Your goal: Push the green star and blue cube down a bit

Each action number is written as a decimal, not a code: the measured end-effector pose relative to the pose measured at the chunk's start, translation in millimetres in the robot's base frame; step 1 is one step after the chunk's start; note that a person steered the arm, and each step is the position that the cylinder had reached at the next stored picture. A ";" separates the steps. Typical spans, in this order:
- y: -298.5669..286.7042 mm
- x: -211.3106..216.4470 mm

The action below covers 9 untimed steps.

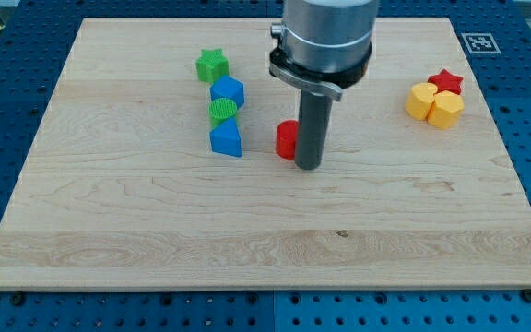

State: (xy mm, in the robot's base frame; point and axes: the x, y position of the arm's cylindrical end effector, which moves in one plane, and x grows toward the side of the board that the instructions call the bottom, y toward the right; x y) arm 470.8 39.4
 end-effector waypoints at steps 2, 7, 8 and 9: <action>-24.3 -14.0; 67.6 -126.3; -0.8 -164.5; -63.4 -211.3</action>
State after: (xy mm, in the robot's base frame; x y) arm 259.5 -24.0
